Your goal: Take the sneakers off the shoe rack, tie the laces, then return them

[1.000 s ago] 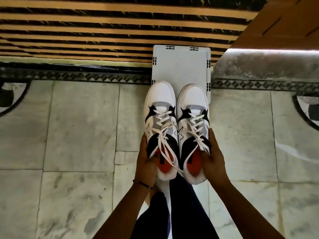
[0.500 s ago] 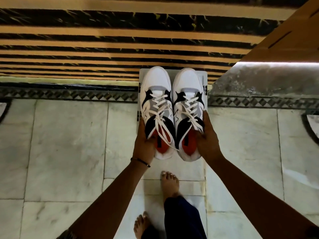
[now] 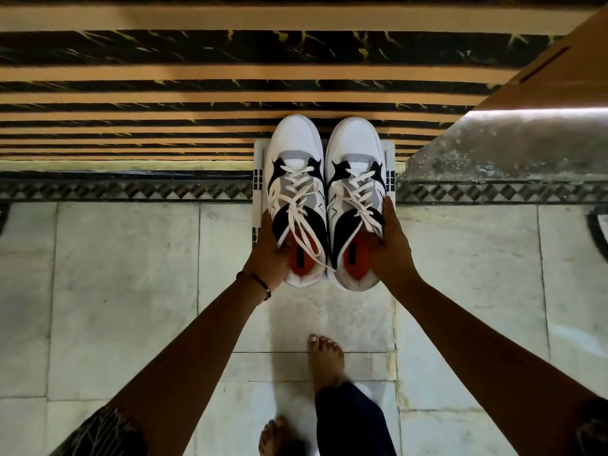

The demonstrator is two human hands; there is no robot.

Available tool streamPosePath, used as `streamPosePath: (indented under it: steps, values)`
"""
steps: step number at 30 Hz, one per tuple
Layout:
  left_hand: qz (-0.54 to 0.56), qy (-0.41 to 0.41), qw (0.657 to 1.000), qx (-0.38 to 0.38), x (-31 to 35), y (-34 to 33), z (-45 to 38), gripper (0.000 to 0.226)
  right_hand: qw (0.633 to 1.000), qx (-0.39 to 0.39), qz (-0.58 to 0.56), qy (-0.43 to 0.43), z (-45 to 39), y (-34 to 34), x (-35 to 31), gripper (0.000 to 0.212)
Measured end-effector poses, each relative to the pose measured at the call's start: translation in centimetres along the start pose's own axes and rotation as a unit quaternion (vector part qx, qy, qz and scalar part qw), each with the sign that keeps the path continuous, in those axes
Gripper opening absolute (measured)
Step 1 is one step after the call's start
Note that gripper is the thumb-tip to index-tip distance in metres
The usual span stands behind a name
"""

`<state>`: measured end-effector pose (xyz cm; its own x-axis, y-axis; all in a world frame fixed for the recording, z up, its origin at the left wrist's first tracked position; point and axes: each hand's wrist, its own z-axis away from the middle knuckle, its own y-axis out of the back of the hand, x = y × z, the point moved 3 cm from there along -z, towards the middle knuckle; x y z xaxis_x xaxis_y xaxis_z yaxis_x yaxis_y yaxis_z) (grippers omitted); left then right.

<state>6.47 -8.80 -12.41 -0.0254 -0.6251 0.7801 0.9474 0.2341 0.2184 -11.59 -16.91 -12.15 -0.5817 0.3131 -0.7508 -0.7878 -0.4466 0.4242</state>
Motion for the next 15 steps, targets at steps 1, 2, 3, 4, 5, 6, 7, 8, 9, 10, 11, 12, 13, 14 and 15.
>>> streamPosePath:
  steps: [1,2,3,4,5,6,7,8,9,10,11,12,13,14,15]
  values:
    - [-0.008,-0.003,1.0,-0.001,-0.1,0.0,0.0,0.061,1.0,-0.007,0.013,0.001,-0.1,0.0,0.0,0.067]
    - [-0.012,0.0,1.0,0.0,-0.1,-0.1,0.0,0.06,1.0,-0.015,0.025,0.004,-0.2,0.0,0.1,0.07]
    - [-0.012,0.005,1.0,0.001,-0.1,-0.2,0.0,0.061,0.999,-0.019,0.034,0.002,-0.3,0.0,0.1,0.071]
    - [-0.011,0.011,1.0,0.004,-0.1,-0.3,0.1,0.061,0.999,-0.022,0.041,0.0,-0.4,0.0,0.2,0.072]
    - [-0.008,0.006,1.0,0.005,0.0,-0.4,0.0,0.061,0.999,-0.024,0.047,0.0,-0.4,0.0,0.1,0.073]
    - [-0.009,0.001,1.0,0.006,0.2,-0.5,0.1,0.059,0.998,-0.025,0.051,0.0,-0.5,0.1,0.2,0.074]
    - [-0.012,-0.011,1.0,0.009,0.1,-0.6,0.1,0.059,0.998,-0.026,0.056,0.002,-0.5,0.1,0.2,0.074]
    - [-0.023,-0.017,0.999,0.017,0.1,-0.7,0.4,0.06,0.997,-0.028,0.066,-0.003,-0.3,0.2,0.1,0.074]
    - [-0.042,-0.023,0.998,0.029,-0.2,-0.6,0.6,0.062,0.997,-0.032,0.075,-0.008,-0.1,0.4,0.0,0.072]
    - [-0.062,-0.022,0.997,0.038,-0.1,-0.3,1.2,0.063,0.996,-0.034,0.079,-0.014,0.4,0.7,-0.3,0.068]
    - [-0.081,-0.027,0.995,0.043,0.2,0.0,1.8,0.064,0.996,-0.031,0.076,-0.022,1.0,1.2,-0.6,0.064]
    - [-0.099,-0.029,0.993,0.053,0.7,0.1,2.8,0.063,0.996,-0.025,0.076,-0.025,1.7,1.7,-1.0,0.063]
    - [-0.115,-0.05,0.99,0.068,1.4,0.3,4.2,0.059,0.997,-0.018,0.08,-0.01,2.9,2.2,-1.2,0.064]
    - [-0.114,-0.047,0.989,0.081,2.5,0.4,6.2,0.053,0.996,-0.007,0.093,0.0,4.7,2.9,-2.0,0.065]
    - [-0.114,-0.05,0.987,0.103,3.6,0.9,8.0,0.048,0.995,0.011,0.096,0.01,6.3,3.5,-2.8,0.065]
